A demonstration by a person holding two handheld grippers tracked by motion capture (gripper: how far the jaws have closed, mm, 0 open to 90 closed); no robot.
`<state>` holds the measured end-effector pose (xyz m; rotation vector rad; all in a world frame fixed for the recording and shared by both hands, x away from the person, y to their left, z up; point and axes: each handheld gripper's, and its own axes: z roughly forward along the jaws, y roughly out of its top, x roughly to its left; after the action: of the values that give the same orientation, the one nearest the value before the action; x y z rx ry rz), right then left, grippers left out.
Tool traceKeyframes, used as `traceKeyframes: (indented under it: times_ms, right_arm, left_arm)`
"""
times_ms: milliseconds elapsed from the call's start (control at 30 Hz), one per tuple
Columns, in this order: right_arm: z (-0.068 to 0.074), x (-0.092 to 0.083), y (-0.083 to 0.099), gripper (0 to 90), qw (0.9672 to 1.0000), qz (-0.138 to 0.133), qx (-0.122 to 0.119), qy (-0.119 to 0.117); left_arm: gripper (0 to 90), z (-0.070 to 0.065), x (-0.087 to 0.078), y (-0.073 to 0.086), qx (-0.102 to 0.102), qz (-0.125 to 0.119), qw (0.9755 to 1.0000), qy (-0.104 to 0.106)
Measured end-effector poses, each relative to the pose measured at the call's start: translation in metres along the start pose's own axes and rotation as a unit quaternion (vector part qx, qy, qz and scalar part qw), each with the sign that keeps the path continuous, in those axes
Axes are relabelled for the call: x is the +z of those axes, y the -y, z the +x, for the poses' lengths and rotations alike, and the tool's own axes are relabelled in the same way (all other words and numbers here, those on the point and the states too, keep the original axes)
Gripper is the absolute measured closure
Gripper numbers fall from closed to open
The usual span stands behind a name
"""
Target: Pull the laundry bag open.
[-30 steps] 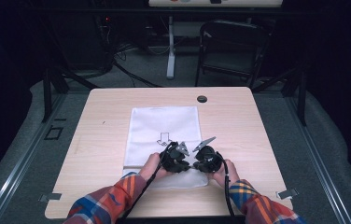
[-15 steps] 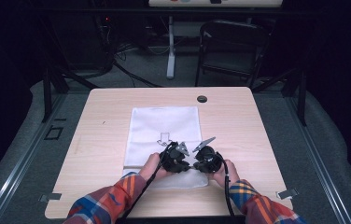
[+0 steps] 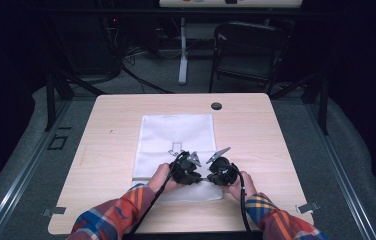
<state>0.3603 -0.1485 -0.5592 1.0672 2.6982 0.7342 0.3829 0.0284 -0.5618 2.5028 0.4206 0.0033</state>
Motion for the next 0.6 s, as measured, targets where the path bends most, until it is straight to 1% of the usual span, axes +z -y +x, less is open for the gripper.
traceKeyframes:
  times_ms: [33, 67, 133, 233, 533, 600]
  right_arm:
    - [-0.0001, 0.0001, -0.0001, 90.0, 1.0, 0.001, 0.0, 0.002]
    - [-0.0003, 0.0002, 0.0, 90.0, 1.0, -0.001, 0.0, 0.001]
    - [-0.0001, 0.0001, -0.0002, 90.0, 1.0, 0.0, 0.0, 0.001]
    - [-0.0004, 0.0, -0.0001, 90.0, 1.0, 0.0, 0.0, 0.001]
    - [0.0008, -0.0001, 0.0, 90.0, 1.0, 0.002, 0.002, 0.0]
    - [0.0004, -0.0002, -0.0001, 90.0, 1.0, 0.003, 0.002, 0.0]
  left_arm:
    - [81.6, 0.0009, -0.0015, 0.0017, 0.001, -0.004, 1.0, 0.003]
    - [81.6, 0.0006, -0.0022, 0.0025, -0.004, -0.005, 1.0, 0.004]
    - [81.6, -0.0005, -0.0021, 0.0021, 0.003, -0.003, 1.0, 0.0]
    - [81.6, -0.0001, -0.0024, 0.0025, 0.0, -0.004, 1.0, 0.003]
    - [81.6, -0.0004, -0.0033, 0.0029, 0.005, -0.003, 1.0, 0.005]
    - [81.6, -0.001, -0.0036, 0.0024, 0.008, -0.004, 1.0, 0.002]
